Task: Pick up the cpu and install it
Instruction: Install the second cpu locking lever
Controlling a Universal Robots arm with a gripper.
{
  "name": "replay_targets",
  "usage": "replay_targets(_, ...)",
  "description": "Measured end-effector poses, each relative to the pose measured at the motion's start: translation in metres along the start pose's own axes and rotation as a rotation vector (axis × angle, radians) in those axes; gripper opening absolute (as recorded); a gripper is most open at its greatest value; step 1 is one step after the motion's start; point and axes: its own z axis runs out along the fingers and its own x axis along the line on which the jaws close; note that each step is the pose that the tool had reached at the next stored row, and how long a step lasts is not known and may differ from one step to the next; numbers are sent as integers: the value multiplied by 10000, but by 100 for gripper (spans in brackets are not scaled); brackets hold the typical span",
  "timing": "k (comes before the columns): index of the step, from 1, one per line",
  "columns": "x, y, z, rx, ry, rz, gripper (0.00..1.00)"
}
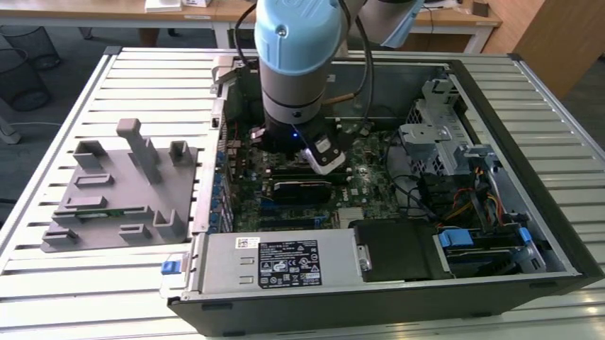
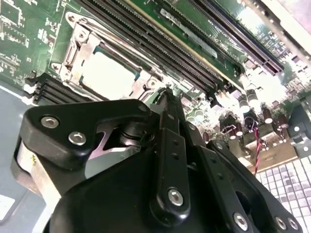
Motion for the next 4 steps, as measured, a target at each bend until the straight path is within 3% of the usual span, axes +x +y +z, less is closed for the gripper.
replay_targets(4,-2,20,-61,-2,0,0,11)
